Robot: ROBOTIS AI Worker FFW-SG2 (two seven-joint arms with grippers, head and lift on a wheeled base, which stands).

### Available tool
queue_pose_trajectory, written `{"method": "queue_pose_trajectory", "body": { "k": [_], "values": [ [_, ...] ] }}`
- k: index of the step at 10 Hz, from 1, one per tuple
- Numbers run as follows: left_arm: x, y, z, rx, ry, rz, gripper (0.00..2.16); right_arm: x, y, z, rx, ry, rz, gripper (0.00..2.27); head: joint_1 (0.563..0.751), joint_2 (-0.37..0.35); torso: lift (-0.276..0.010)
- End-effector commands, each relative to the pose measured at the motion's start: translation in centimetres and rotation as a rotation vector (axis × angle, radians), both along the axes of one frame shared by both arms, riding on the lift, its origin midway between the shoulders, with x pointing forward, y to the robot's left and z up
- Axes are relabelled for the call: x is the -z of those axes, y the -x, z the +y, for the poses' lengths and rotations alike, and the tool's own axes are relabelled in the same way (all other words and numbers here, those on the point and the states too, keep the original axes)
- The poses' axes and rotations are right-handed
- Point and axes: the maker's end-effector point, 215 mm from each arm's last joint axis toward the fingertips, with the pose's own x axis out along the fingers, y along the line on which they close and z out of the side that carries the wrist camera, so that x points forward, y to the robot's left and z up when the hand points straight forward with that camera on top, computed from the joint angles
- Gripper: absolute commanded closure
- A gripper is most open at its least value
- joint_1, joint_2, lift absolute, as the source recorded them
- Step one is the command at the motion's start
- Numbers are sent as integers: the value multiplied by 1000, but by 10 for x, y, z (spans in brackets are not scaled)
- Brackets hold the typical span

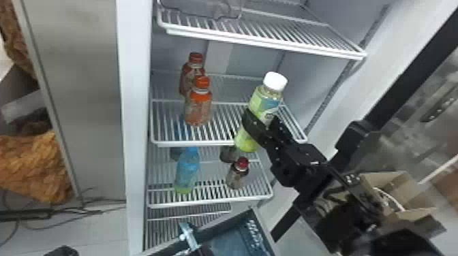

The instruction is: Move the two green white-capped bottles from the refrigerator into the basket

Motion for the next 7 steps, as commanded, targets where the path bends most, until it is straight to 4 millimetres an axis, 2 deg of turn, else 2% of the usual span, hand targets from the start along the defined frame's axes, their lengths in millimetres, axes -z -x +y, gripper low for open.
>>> {"method": "queue_pose_trajectory", "body": {
  "k": [1,3,5,7],
  "values": [
    [0,0,0,-1,0,1,1214,-6,22,16,-41,-12,19,884,695,-350,-4],
    [0,-1,1,-3,-1,0,1214,-5,44,31,-81,-42,53,884,695,-350,-4],
    [1,-1,1,-2,-3,0,1214,1,65,34,-79,-59,99,884,695,-350,-4],
    [2,-1,2,-6,-4,1,1214,-5,95,39,-82,-34,152,884,695,-350,-4]
  ]
}}
